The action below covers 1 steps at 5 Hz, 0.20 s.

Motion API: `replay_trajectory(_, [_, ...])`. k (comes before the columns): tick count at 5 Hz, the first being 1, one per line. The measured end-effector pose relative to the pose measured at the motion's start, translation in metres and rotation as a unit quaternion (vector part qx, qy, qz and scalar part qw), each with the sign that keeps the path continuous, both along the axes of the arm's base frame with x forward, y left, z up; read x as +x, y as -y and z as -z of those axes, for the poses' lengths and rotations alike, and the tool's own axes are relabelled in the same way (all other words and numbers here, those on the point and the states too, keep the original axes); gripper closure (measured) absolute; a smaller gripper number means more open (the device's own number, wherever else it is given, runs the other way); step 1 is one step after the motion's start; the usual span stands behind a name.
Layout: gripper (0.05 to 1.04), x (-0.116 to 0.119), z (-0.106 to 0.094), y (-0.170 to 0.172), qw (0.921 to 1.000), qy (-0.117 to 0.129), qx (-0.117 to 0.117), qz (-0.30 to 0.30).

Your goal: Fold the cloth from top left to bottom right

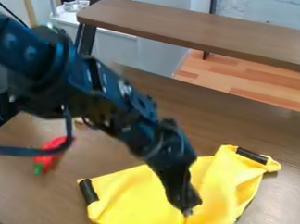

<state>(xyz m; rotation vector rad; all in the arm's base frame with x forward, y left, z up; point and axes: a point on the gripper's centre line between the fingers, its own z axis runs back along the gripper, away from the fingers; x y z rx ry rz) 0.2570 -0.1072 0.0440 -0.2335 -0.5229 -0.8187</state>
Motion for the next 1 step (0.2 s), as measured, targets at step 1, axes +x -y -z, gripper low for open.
replay_trajectory(1, [0.089,-0.0011,-0.0329,-0.0029,0.9980,-0.034,-0.053,0.008])
